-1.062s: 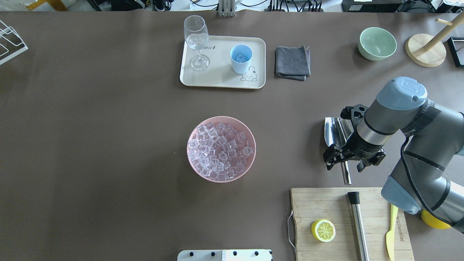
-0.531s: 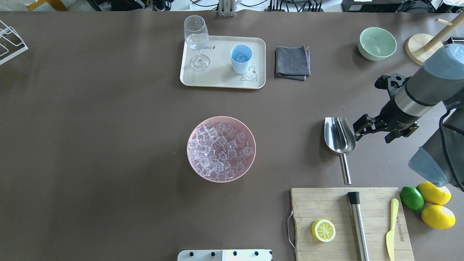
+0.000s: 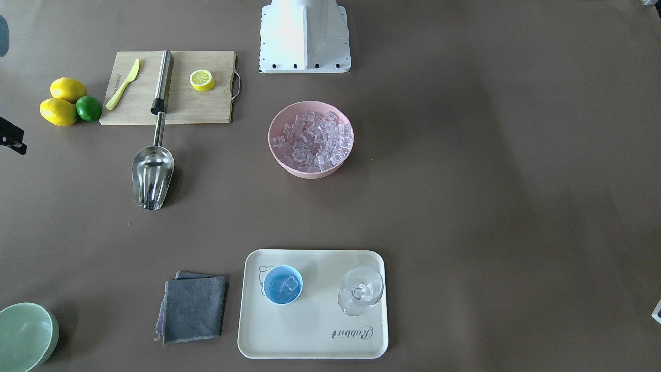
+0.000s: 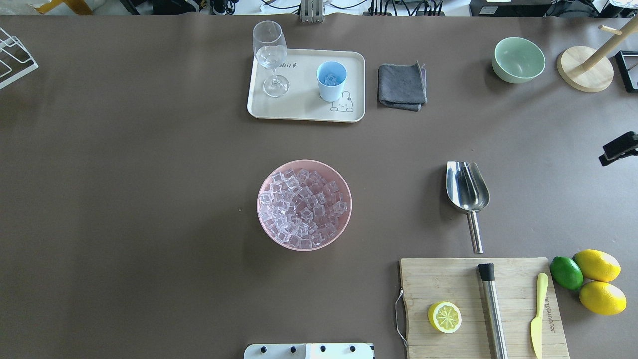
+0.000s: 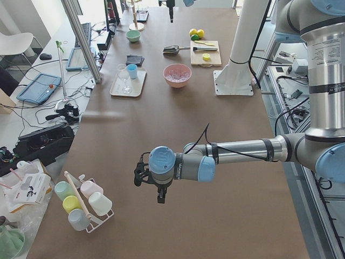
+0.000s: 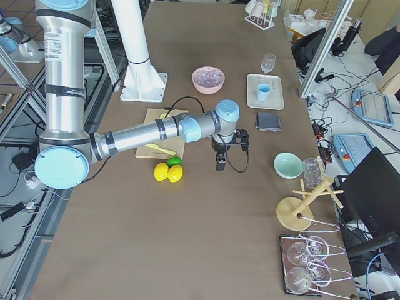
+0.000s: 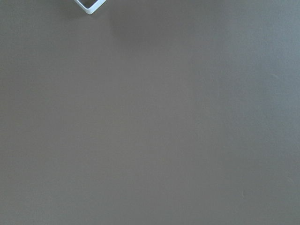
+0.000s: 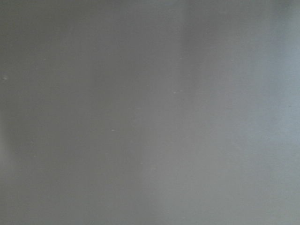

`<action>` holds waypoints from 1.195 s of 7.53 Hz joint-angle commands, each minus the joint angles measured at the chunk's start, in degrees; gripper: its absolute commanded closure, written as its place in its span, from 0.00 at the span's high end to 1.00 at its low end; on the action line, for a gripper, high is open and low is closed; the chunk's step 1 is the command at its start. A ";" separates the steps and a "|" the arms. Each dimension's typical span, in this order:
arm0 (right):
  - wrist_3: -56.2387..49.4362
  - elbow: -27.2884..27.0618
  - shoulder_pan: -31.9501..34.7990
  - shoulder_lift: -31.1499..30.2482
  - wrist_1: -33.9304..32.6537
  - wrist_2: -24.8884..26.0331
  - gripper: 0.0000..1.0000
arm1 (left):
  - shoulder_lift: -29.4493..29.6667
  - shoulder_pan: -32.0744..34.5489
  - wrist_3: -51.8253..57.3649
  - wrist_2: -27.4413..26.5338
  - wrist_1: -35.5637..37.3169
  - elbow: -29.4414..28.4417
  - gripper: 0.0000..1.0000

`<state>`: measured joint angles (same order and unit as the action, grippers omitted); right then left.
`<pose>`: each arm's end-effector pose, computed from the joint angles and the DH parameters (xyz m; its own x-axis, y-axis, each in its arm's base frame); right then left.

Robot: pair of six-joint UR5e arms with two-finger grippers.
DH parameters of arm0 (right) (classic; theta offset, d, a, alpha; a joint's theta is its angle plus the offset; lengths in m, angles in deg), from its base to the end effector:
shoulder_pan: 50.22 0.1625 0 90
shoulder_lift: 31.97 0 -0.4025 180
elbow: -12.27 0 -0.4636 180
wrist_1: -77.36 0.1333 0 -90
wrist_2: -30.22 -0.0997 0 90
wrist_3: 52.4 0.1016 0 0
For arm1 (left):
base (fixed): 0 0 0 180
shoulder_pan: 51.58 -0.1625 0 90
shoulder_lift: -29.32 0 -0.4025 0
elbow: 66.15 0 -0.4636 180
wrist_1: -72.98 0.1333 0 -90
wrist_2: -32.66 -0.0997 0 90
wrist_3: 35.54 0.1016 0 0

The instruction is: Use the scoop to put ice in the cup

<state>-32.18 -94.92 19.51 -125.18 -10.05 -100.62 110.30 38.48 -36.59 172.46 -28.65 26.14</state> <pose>-0.1260 -0.5342 0.4976 0.7201 -0.0994 0.6867 0.0886 0.9948 0.0510 -0.0562 -0.5022 0.6712 0.6454 0.0463 -0.7624 0.0129 0.9974 0.0715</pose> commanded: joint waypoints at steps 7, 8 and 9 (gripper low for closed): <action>-27.43 11.39 22.12 -5.31 0.40 -0.90 1.00 | -0.03 0.12 0.26 -6.91 4.57 2.54 0.98; -27.51 11.12 22.12 -5.49 0.49 -0.99 1.00 | 0.06 0.12 0.44 -6.99 4.69 2.46 0.99; -27.25 11.04 22.12 -5.40 0.49 -0.64 1.00 | -0.03 0.21 0.53 -6.47 4.60 2.64 0.98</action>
<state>-59.63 -83.61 41.57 -130.41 -9.65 -101.53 110.29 38.59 -36.28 165.70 -24.71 28.38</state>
